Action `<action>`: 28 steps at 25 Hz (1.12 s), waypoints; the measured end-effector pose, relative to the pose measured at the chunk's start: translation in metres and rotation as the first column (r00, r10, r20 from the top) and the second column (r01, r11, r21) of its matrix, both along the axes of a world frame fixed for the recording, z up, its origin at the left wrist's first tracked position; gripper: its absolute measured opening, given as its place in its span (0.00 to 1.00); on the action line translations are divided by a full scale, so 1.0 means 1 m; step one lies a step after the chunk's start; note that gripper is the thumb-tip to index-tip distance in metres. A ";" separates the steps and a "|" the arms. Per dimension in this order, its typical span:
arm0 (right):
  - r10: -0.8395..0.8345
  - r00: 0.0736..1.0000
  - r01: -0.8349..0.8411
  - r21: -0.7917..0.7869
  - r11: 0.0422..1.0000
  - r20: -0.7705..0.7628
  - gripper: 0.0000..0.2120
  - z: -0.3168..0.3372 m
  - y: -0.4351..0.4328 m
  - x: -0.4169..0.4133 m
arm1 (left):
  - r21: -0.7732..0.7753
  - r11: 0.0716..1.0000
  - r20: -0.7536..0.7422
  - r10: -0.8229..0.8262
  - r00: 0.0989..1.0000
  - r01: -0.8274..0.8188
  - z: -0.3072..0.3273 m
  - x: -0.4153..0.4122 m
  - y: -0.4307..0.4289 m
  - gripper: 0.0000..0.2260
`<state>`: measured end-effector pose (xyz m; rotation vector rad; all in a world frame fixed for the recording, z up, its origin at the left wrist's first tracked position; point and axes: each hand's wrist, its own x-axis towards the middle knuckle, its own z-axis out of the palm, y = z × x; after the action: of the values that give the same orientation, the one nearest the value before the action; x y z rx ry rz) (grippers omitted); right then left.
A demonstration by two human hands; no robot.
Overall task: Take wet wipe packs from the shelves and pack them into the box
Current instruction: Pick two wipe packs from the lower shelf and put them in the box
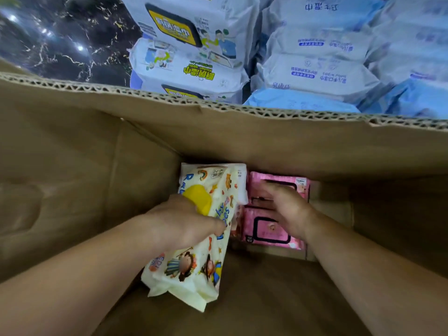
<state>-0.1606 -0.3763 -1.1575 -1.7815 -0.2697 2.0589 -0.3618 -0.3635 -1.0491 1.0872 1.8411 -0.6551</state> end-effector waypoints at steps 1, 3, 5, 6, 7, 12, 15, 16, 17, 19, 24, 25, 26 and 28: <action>0.048 0.999 -0.047 -0.045 0.998 0.008 0.19 0.015 -0.011 0.009 | -0.008 1.000 0.003 0.001 1.000 -0.001 0.003 0.008 -0.002 0.38; 0.079 0.989 -0.092 -0.099 0.991 -0.123 0.24 0.058 -0.038 0.020 | 0.003 0.998 -0.023 -0.067 0.998 0.067 0.015 0.038 -0.007 0.48; 0.073 0.969 -0.097 -0.095 0.991 -0.238 0.21 0.099 -0.060 0.023 | 0.027 0.988 -0.034 -0.154 0.988 0.155 0.021 0.083 -0.020 0.51; 0.031 0.978 -0.050 -0.087 0.995 -0.206 0.20 0.112 -0.066 0.028 | 0.059 0.978 0.007 -0.199 0.980 0.198 0.021 0.106 -0.029 0.49; -0.018 0.990 0.008 -0.076 0.997 -0.140 0.20 0.119 -0.072 0.040 | 0.083 0.971 0.094 -0.230 0.969 0.222 0.019 0.126 -0.036 0.47; -0.133 0.910 0.201 -0.138 0.970 0.392 0.25 0.090 -0.085 0.125 | -0.080 0.974 0.639 -0.114 0.761 0.213 0.005 0.159 -0.051 0.38; 0.066 0.785 0.078 -0.204 0.976 0.616 0.43 0.048 -0.080 0.153 | 0.102 0.866 0.354 -0.492 0.796 0.490 -0.026 0.149 -0.047 0.38; 0.134 0.753 0.013 -0.218 0.976 0.645 0.45 0.037 -0.076 0.154 | 0.152 0.761 0.171 -0.648 0.742 0.630 -0.035 0.138 -0.040 0.39; 0.181 0.725 -0.042 -0.220 0.975 0.664 0.44 0.028 -0.071 0.153 | 0.152 0.650 0.009 -0.754 0.656 0.745 -0.043 0.125 -0.033 0.41; 0.243 0.675 -0.118 -0.223 0.968 0.697 0.42 0.002 -0.064 0.149 | 0.124 0.517 -0.195 -0.824 0.531 0.847 -0.062 0.096 -0.012 0.46; 0.168 0.856 -0.049 -0.247 0.968 0.490 0.40 -0.060 -0.069 0.166 | 0.172 0.482 -0.328 -0.794 0.511 0.859 -0.097 0.032 0.024 0.47; 0.148 0.876 -0.030 -0.255 0.967 0.458 0.36 -0.065 -0.071 0.168 | 0.163 0.514 -0.308 -0.784 0.538 0.842 -0.104 0.026 0.026 0.46; 0.184 0.840 -0.048 -0.268 0.962 0.510 0.32 -0.068 -0.072 0.168 | 0.145 0.537 -0.306 -0.774 0.554 0.831 -0.109 0.023 0.025 0.45; 0.364 0.615 -0.170 -0.333 0.928 0.700 0.27 -0.076 -0.075 0.163 | 0.142 0.543 -0.314 -0.768 0.558 0.828 -0.115 0.017 0.022 0.47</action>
<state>0.0021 -0.4511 -1.2335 -2.8526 -0.5761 1.4077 -0.3444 -0.3418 -1.1641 2.1970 1.5447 -1.0948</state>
